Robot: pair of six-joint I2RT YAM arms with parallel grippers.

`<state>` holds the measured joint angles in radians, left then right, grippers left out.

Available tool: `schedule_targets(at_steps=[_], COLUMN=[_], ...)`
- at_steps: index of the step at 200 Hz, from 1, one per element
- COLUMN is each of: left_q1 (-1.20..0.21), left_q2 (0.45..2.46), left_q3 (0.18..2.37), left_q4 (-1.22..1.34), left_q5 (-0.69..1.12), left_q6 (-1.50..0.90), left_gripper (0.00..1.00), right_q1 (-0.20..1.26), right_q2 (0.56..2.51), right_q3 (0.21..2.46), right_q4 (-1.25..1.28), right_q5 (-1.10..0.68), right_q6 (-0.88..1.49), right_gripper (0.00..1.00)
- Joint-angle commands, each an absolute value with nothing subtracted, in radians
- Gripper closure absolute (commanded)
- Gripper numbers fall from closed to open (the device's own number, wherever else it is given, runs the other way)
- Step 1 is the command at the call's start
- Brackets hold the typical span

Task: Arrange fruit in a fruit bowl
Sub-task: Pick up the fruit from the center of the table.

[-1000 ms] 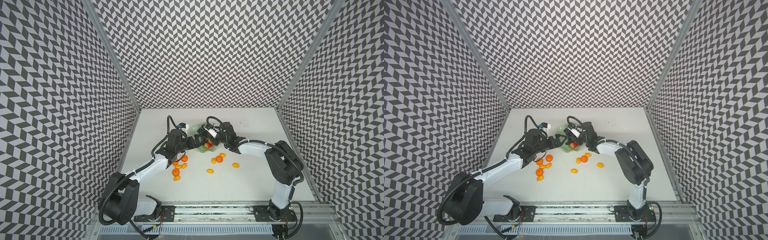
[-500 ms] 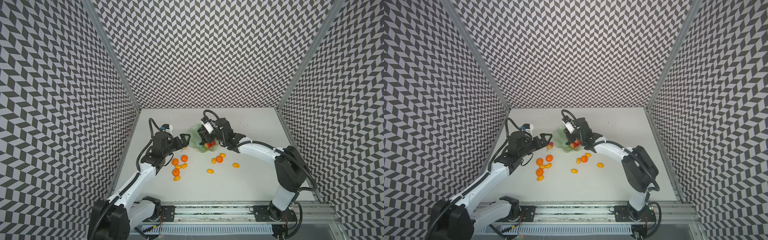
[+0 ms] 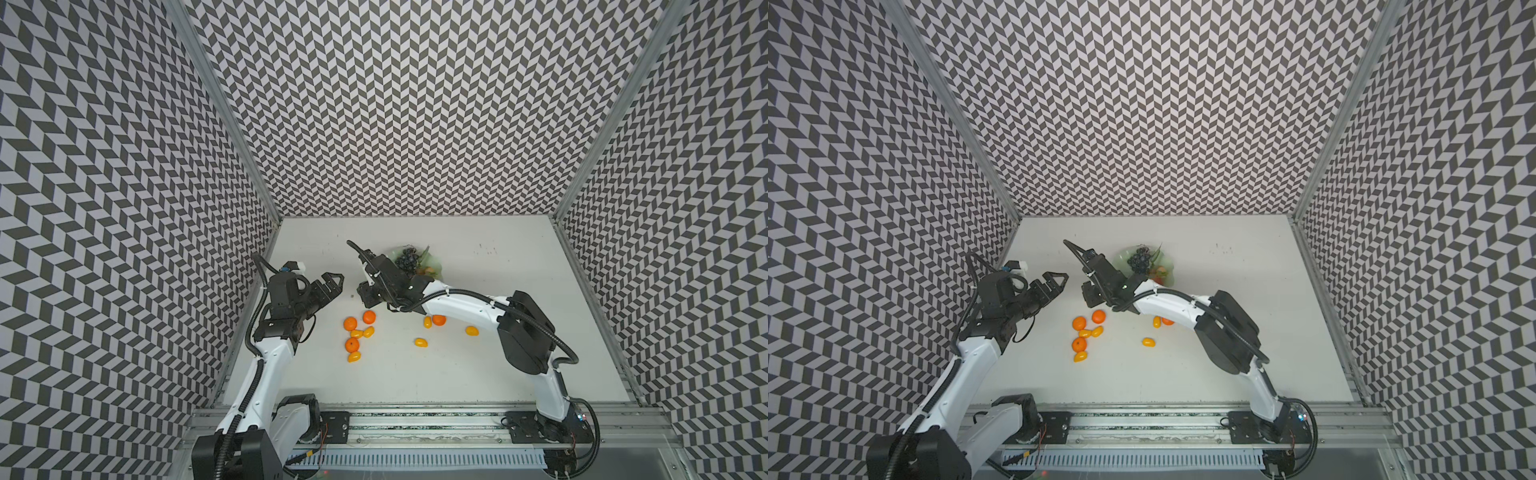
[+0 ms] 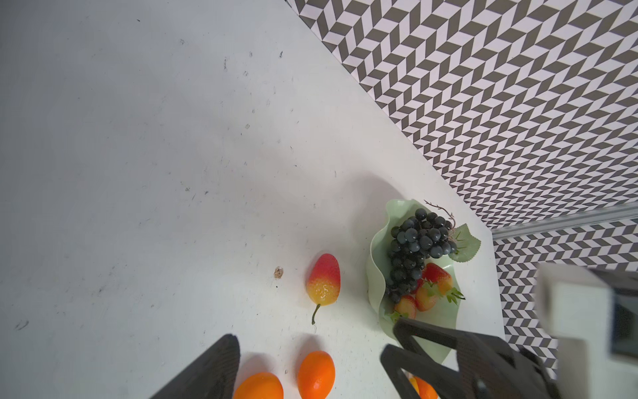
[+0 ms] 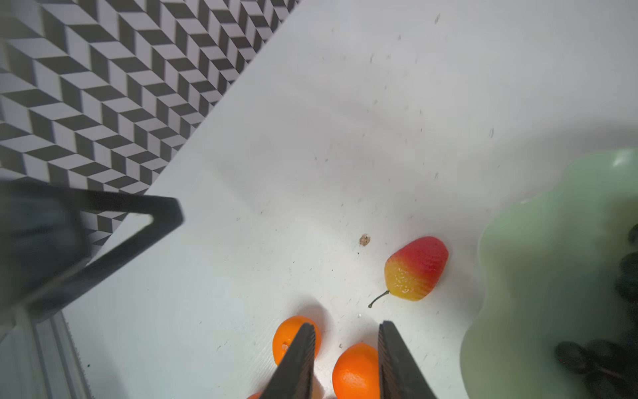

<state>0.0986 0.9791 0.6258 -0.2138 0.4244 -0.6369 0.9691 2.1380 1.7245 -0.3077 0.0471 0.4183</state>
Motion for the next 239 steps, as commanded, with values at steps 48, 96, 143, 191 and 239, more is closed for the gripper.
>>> schedule_targets(at_steps=[48,96,143,191,239], left_q1=[0.209,0.231,0.231,0.230,0.231], left_q2=[0.963,0.973,0.976,0.976,0.985], left_q3=[0.597,0.591,0.590,0.587,0.589], left_q4=[-0.245,-0.240,-0.229,-0.221,-0.216], left_q5=[0.548,0.573,0.584,0.591,0.598], left_q6=[-0.604,-0.592,-0.590,-0.591,-0.589], left_gripper=[0.00,0.00,0.00,0.00,0.00], right_q1=[0.968,0.970,0.970,0.970,0.968], right_q2=[2.299,2.344,2.385,2.421,2.442], right_q3=[1.895,1.926,1.962,1.991,1.998], right_q4=[-0.427,-0.446,-0.468,-0.473,-0.462], right_q5=[0.033,0.043,0.057,0.067,0.088], right_q6=[0.600,0.630,0.641,0.650,0.651], right_gripper=[0.68,0.66,0.65,0.65,0.65])
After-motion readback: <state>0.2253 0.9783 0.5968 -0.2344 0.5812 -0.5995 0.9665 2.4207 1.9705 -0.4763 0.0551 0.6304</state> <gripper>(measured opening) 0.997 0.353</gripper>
